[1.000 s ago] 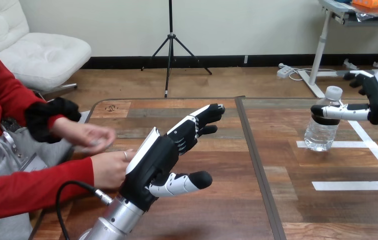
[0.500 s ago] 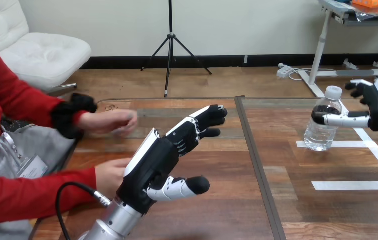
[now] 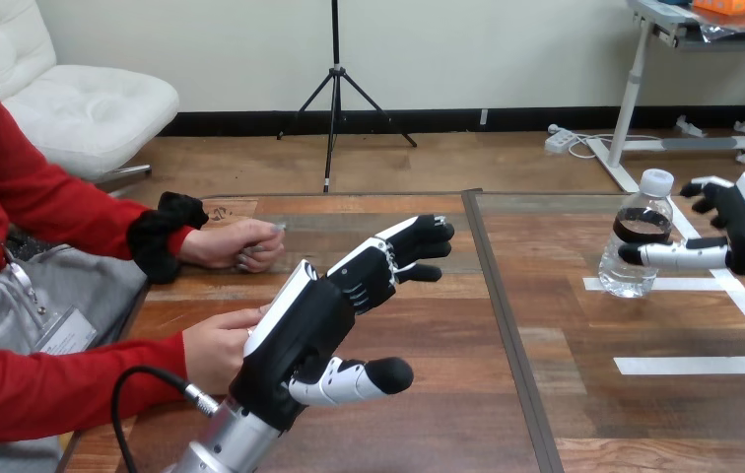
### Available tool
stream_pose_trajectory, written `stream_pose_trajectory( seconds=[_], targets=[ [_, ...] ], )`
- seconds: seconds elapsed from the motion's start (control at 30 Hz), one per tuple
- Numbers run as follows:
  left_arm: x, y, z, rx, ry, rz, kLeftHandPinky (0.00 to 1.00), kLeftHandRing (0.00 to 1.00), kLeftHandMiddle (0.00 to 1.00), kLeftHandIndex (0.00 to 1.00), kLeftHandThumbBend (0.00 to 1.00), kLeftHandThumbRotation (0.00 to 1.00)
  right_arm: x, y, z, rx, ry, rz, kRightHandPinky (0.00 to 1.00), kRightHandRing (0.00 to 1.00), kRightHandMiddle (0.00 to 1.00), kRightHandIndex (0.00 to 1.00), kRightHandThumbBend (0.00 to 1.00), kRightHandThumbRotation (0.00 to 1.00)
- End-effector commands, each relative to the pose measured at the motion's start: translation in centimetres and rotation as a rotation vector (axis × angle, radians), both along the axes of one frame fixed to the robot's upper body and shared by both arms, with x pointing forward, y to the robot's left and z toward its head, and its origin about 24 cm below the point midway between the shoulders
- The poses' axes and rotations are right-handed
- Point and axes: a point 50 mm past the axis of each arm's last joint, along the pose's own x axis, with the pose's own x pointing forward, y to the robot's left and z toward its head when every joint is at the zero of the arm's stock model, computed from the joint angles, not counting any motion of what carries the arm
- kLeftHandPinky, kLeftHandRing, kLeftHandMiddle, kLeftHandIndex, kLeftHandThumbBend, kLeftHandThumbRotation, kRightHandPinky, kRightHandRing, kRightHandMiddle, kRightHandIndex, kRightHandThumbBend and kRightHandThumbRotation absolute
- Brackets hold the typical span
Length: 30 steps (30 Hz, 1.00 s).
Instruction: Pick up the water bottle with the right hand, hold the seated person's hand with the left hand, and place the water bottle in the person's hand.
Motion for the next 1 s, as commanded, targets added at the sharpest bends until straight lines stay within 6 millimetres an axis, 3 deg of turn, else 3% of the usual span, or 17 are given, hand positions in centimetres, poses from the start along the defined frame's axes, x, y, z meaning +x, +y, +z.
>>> stream_pose_trajectory(
  seconds=[0.0, 0.97],
  targets=[
    [0.5, 0.0, 1.4, -0.016, -0.083, 0.012, 0.78, 0.86, 0.87, 0.86, 0.92, 0.67, 2.0, 0.8, 4.0, -0.044, -0.124, 0.046, 0.60, 0.73, 0.80, 0.85, 1.00, 0.53],
    [0.0, 0.0, 1.3, -0.043, -0.091, 0.032, 0.75, 0.84, 0.85, 0.82, 0.93, 0.68, 1.5, 1.3, 1.7, -0.016, -0.053, 0.052, 0.52, 0.59, 0.64, 0.70, 1.00, 0.29]
  ],
)
